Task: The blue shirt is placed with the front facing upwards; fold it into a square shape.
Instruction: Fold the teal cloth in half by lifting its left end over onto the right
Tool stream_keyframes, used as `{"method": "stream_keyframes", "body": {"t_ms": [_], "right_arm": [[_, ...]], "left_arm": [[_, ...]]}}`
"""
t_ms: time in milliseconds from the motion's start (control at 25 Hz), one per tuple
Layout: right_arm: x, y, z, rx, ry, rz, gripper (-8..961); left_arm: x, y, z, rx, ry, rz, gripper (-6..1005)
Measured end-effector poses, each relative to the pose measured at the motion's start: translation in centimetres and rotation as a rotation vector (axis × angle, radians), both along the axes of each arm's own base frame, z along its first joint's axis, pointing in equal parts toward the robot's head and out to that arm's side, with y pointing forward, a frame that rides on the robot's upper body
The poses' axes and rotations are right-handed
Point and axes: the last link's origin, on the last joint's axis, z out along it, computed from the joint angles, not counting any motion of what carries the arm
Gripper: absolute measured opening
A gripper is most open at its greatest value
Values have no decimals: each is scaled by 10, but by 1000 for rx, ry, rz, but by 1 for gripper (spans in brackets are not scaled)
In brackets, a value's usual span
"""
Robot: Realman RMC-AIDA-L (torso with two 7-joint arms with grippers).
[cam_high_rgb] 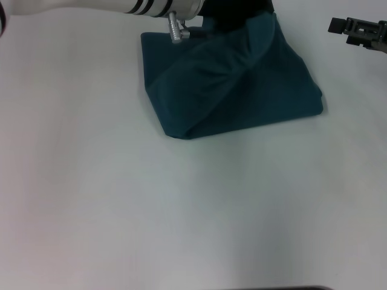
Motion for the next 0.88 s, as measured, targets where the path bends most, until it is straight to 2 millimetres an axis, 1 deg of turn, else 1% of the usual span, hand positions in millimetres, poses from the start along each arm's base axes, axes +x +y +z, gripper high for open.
{"method": "stream_keyframes", "body": {"t_ms": [240, 400, 680, 880], "right_arm": [[0, 0, 0, 0, 1, -2, 944], [1, -1, -1, -4, -1, -7, 945], [0, 0, -3, -15, -3, -6, 945], [0, 1, -3, -14, -5, -4, 945]], "left_arm": [[4, -4, -2, -15, -48, -22, 41], [9, -8, -8, -31, -75, -38, 111], [8, -6, -7, -19, -83, -31, 233], [6, -6, -1, -12, -121, -38, 403]]}}
